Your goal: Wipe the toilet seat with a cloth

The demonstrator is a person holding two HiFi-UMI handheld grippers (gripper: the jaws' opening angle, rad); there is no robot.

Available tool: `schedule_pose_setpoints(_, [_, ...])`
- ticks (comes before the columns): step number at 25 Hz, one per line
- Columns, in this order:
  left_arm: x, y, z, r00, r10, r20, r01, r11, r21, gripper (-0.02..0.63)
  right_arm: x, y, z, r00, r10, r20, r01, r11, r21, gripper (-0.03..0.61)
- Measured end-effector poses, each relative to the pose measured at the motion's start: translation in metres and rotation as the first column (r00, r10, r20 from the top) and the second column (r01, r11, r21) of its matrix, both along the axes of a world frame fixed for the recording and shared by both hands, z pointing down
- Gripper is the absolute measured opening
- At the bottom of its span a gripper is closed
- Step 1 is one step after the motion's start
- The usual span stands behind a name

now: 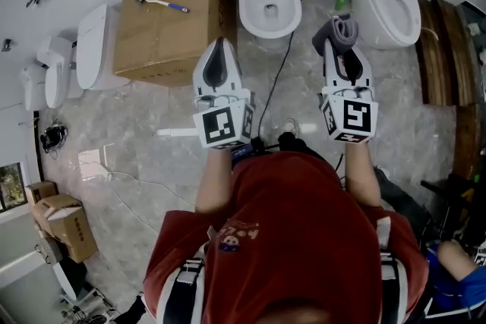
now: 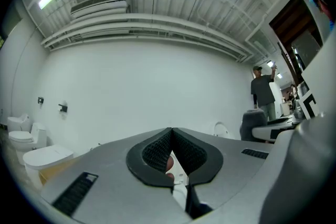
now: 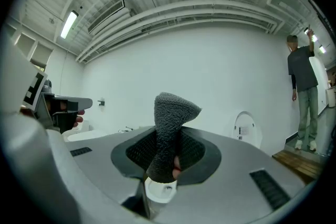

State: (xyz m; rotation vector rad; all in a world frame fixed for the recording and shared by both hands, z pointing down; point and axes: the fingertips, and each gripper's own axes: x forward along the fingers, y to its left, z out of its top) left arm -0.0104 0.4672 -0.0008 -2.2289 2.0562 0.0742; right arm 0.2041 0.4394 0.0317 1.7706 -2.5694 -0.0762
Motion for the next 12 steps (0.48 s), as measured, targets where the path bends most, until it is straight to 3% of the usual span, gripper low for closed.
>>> schedule_pose_setpoints(12, [0.021, -0.087, 0.002, 1.000, -0.013, -0.001, 0.013, 1.000, -0.007, 0.012, 0.009, -0.086, 0.011, 0.998, -0.037, -0.042, 0.035, 0.999, -0.031, 0.092])
